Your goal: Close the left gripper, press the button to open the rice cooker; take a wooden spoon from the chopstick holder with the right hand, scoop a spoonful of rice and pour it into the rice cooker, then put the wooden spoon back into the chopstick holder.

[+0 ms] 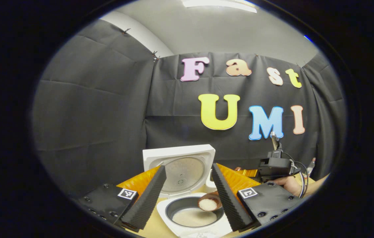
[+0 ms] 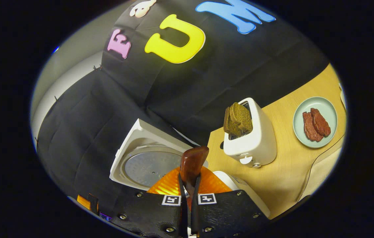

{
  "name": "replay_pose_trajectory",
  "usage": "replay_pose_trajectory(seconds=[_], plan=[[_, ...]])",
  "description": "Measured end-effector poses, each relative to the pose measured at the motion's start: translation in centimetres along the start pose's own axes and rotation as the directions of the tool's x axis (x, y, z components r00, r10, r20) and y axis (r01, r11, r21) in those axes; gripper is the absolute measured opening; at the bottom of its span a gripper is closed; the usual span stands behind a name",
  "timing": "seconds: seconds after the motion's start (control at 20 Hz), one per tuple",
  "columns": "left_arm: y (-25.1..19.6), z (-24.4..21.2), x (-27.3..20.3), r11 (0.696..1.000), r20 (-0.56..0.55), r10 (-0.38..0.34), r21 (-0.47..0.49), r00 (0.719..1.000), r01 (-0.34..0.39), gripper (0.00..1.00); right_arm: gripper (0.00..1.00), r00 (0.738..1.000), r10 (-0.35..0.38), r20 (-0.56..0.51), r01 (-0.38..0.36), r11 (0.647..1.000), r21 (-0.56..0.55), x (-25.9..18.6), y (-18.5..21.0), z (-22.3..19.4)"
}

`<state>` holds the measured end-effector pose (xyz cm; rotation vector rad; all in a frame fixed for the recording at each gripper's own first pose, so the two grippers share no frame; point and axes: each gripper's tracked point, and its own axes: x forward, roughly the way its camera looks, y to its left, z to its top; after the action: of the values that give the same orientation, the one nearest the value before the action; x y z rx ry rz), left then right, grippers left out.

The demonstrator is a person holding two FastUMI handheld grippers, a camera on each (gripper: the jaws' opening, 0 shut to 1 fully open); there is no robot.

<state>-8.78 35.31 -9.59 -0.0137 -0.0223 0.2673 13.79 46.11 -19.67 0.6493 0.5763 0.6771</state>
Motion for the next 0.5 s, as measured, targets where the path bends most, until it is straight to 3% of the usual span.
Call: replay_pose_trajectory(seconds=[0.25, 0.5], plan=[[0.9, -0.3, -0.7, 1.0, -0.003, 0.021, -0.003, 1.0, -0.021, 0.97, 0.05, 0.999, -0.02, -0.037, 0.013, 0.981, -0.192, 1.4, 1.2, -1.3], [2.0, -1.0, -1.4, 0.998, -0.008, 0.052, -0.018, 0.999, -0.052, 0.95, 0.05, 0.997, 0.012, -0.07, -0.043, 0.891, -0.453, 2.2, 3.9, -3.5]])
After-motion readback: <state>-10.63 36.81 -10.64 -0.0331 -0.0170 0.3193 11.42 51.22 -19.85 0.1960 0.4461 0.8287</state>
